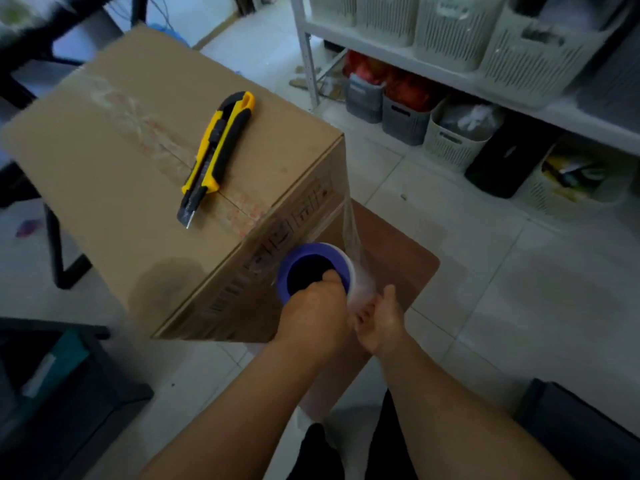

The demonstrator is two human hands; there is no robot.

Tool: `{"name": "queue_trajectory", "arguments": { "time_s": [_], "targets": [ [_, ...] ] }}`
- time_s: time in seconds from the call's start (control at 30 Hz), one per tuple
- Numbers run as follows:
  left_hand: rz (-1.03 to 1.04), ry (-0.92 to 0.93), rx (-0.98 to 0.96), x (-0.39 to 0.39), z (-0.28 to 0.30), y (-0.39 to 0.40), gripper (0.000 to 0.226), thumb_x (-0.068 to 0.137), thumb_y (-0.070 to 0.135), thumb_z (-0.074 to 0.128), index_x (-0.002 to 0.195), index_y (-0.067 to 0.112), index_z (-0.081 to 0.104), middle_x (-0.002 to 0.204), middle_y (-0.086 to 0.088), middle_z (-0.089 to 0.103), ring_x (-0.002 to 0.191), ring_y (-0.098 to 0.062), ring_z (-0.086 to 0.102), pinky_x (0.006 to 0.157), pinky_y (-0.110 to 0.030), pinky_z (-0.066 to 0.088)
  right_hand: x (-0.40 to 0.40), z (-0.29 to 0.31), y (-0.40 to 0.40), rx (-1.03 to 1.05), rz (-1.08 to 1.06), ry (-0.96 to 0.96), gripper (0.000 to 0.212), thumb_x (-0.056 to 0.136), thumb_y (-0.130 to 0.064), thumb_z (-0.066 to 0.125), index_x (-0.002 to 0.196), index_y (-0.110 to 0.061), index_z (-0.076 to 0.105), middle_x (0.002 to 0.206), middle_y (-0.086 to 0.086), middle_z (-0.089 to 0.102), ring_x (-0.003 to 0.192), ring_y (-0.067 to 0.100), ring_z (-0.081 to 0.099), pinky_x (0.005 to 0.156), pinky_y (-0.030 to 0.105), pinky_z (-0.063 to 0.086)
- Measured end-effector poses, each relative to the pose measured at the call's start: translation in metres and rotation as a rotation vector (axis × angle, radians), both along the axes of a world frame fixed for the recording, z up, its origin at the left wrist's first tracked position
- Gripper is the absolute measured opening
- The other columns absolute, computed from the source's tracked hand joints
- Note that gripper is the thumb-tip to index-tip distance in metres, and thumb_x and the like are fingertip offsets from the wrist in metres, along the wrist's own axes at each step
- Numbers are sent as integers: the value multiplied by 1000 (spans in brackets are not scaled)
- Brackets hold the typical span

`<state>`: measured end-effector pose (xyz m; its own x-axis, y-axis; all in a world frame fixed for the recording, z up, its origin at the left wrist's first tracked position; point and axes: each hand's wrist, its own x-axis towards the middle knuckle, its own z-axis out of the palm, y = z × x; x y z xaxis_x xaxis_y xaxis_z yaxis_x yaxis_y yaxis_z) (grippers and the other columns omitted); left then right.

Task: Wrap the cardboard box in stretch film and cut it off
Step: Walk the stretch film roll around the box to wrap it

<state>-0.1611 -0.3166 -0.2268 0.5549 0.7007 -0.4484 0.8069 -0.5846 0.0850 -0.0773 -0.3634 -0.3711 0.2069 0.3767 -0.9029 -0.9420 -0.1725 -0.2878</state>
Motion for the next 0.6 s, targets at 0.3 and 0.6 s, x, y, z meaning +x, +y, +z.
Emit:
{"name": "queue_trajectory", "arguments": {
  "time_s": [0.3,0.6],
  "targets": [
    [171,-46,-265,-43,-3,-21,41,90,41,57,112,9,44,105,-8,62,93,-25,62,69,-32,46,-44,-7,-32,-70,-1,-68,57,102,-51,25,109,-6,60,70,8,63,65,19,57,43,24,47],
    [197,-25,-207,-70,-8,-28,48,87,42,62,114,8,44,108,-9,63,95,-24,63,71,-30,47,-76,-10,-42,4,-8,-12,55,102,-52,26,92,-9,59,59,4,61,53,14,57,50,26,46]
  ]
}}
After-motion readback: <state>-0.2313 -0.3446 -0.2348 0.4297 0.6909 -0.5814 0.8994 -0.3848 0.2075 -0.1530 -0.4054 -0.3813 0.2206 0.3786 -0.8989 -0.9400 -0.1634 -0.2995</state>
